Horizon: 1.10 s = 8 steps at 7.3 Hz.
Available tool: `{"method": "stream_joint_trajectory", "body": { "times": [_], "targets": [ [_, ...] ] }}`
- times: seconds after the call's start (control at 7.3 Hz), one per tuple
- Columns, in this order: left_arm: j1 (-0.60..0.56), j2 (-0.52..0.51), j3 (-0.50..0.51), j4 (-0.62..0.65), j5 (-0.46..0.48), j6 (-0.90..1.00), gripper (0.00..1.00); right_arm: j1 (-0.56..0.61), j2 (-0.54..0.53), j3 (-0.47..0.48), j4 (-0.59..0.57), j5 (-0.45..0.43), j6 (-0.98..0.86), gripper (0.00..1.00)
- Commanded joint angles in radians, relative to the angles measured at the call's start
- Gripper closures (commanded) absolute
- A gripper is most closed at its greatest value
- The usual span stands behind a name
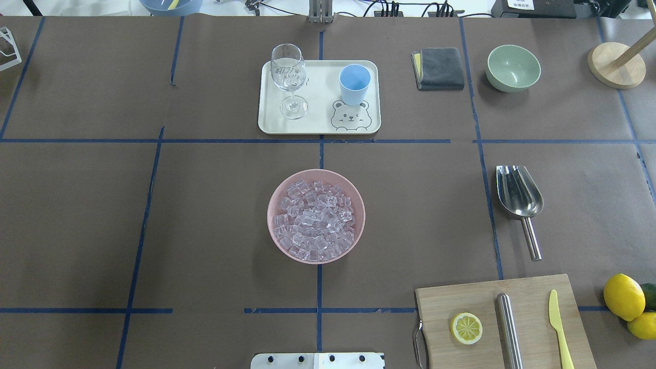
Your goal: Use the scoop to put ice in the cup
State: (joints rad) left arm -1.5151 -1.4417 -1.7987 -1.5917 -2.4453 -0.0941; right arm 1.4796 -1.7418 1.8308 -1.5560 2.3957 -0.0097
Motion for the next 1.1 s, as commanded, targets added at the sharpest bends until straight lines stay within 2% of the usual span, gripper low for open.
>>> {"method": "stream_joint_trajectory", "body": {
  "times": [0.0, 0.27, 0.55, 0.68, 0.96],
  "targets": [
    [0.003, -0.005, -0.004, -0.013, -0.007, -0.001, 0.0, -0.005, -0.01, -0.005, 0.068, 0.008, -0.001, 0.0],
    [0.063, -0.006, -0.008, -0.101, -0.011, -0.001, 0.0, -0.047, -0.01, 0.002, 0.071, 0.043, 0.005, 0.0],
    [0.186, -0.008, -0.007, -0.264, -0.011, -0.001, 0.0, -0.102, -0.01, 0.072, 0.073, 0.065, 0.02, 0.0],
    [0.273, -0.011, -0.007, -0.401, -0.011, -0.002, 0.0, -0.134, -0.01, 0.117, 0.073, 0.063, 0.101, 0.0],
    [0.372, -0.014, 0.001, -0.653, -0.011, -0.004, 0.0, -0.261, -0.008, 0.189, 0.109, 0.053, 0.372, 0.0]
  ]
}}
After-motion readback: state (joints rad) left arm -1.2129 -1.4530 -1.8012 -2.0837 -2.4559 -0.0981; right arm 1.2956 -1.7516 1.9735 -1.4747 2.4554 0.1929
